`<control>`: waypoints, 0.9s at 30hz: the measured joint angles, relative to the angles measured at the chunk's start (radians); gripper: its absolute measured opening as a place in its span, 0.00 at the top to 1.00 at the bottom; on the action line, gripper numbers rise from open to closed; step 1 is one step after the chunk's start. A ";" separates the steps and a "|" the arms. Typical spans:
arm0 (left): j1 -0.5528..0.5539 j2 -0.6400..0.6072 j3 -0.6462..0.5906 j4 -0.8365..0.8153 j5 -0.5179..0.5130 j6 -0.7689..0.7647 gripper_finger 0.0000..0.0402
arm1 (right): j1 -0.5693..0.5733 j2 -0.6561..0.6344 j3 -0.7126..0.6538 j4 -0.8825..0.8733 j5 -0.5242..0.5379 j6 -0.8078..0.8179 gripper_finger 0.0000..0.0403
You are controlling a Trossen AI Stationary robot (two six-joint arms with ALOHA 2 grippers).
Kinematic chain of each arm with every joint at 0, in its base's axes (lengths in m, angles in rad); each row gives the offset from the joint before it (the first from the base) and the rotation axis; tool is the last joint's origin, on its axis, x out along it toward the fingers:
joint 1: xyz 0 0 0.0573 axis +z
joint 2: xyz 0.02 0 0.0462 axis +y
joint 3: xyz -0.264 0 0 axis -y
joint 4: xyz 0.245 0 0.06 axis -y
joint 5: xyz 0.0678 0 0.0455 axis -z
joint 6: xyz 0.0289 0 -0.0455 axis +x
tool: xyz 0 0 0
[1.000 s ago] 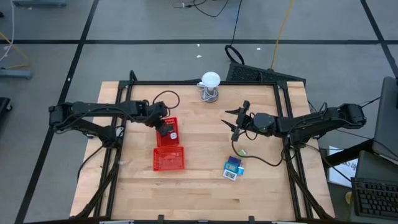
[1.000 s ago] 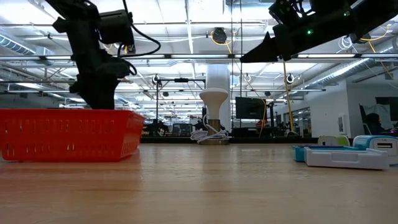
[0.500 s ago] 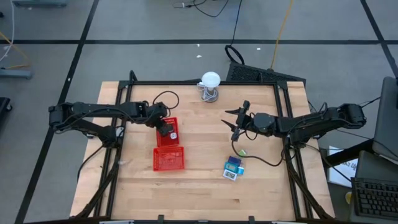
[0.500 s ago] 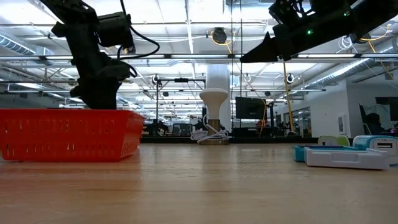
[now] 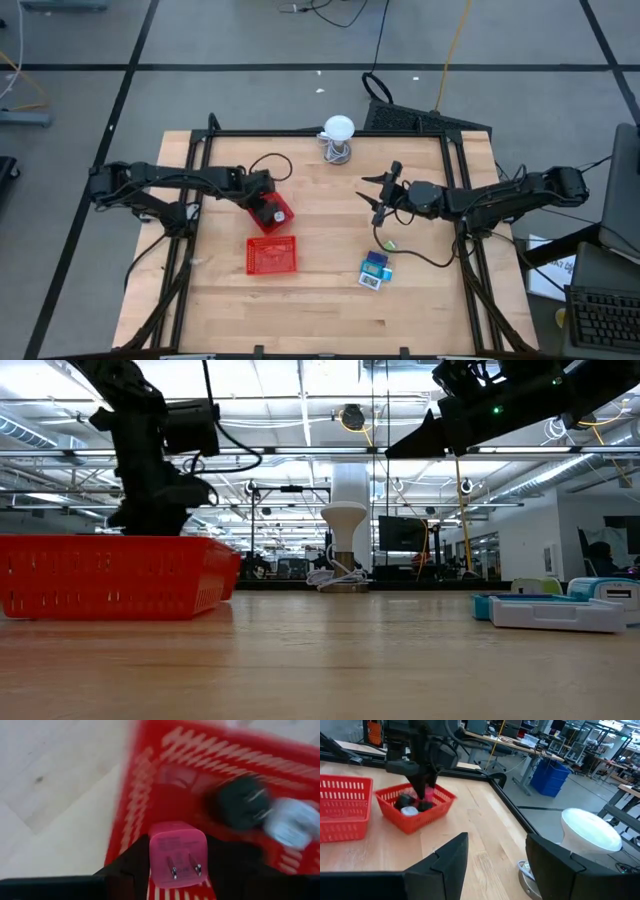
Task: Pick & Place Office items
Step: Put the pink charger adapter into the top red basket
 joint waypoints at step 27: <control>0.001 0.031 0.055 -0.023 0.184 0.161 0.39 | -0.006 0.000 0.000 0.006 0.000 -0.005 0.54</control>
